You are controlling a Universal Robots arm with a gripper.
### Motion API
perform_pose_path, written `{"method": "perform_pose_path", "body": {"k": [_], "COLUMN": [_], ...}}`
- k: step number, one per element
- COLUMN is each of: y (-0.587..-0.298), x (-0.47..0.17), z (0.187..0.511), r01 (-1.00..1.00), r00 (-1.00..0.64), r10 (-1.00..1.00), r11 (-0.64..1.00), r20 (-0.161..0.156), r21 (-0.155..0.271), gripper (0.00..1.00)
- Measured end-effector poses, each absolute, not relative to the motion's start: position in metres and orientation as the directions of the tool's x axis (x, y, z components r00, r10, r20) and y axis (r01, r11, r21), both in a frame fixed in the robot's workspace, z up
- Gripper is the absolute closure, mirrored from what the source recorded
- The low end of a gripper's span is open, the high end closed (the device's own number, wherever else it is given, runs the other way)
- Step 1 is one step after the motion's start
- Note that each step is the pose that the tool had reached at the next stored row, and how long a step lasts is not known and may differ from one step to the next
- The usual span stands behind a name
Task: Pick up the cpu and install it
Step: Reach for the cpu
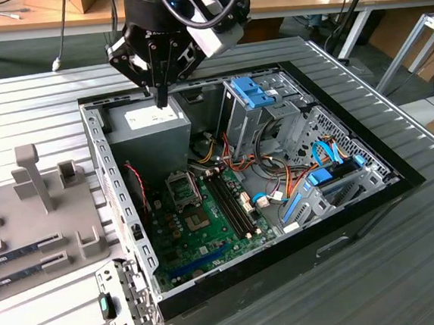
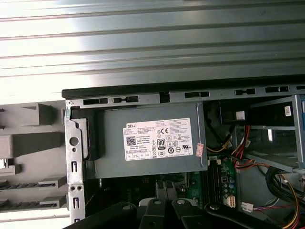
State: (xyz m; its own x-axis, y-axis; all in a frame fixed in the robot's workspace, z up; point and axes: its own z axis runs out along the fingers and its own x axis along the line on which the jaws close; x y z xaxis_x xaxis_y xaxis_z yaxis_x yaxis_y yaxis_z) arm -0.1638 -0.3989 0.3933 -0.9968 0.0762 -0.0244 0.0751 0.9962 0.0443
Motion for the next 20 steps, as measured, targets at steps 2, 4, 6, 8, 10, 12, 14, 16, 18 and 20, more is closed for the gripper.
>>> {"method": "perform_pose_path", "body": {"k": [2,4,6,8,10,12,14,16,18,20], "y": [-0.399,-0.399,-0.399,-0.399,-0.399,-0.399,-0.399,-0.399,-0.399,-0.399], "x": [-0.165,-0.166,-0.167,-0.168,-0.169,-0.170,-0.171,-0.172,-0.174,-0.176], "z": [0.393,0.393,0.393,0.393,0.393,0.393,0.393,0.393,0.393,0.393], "r01": [0.075,0.075,0.075,0.075,0.075,0.075,0.075,0.075,0.075,0.075], "r00": [-0.997,-0.997,-0.997,-0.997,-0.997,-0.997,-0.997,-0.997,-0.997,-0.997], "r10": [0.076,0.076,0.076,0.076,0.076,0.076,0.076,0.076,0.076,0.076], "r11": [0.996,0.996,0.996,0.996,0.996,0.996,0.996,0.996,0.996,0.996], "r20": [-0.024,-0.024,-0.024,-0.024,-0.024,-0.024,-0.024,-0.024,-0.024,-0.024], "r21": [0.044,0.044,0.044,0.044,0.044,0.044,0.044,0.044,0.044,0.044], "gripper": [0.89,0.89,0.89,0.89,0.89,0.89,0.89,0.89,0.89,0.89]}}
